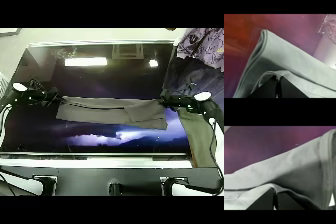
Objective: Fold the clothes and pants, and hang the long-sleeved shirts on hangers.
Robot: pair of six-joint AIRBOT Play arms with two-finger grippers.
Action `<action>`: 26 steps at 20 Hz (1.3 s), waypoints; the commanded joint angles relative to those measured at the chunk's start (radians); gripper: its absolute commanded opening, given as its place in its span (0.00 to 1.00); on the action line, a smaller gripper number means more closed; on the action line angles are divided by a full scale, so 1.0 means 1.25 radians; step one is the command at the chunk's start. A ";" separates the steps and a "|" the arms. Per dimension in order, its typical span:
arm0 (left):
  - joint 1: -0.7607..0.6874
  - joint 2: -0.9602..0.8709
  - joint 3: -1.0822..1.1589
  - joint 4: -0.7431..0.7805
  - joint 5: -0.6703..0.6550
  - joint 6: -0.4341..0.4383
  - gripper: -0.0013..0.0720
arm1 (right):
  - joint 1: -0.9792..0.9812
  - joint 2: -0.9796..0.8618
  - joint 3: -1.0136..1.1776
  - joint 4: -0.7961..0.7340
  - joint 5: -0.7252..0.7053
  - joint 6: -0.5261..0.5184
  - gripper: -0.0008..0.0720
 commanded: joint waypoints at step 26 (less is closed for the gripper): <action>0.011 0.036 0.198 0.190 -0.239 -0.091 0.67 | -0.162 -0.294 0.175 -0.035 0.364 -0.151 0.88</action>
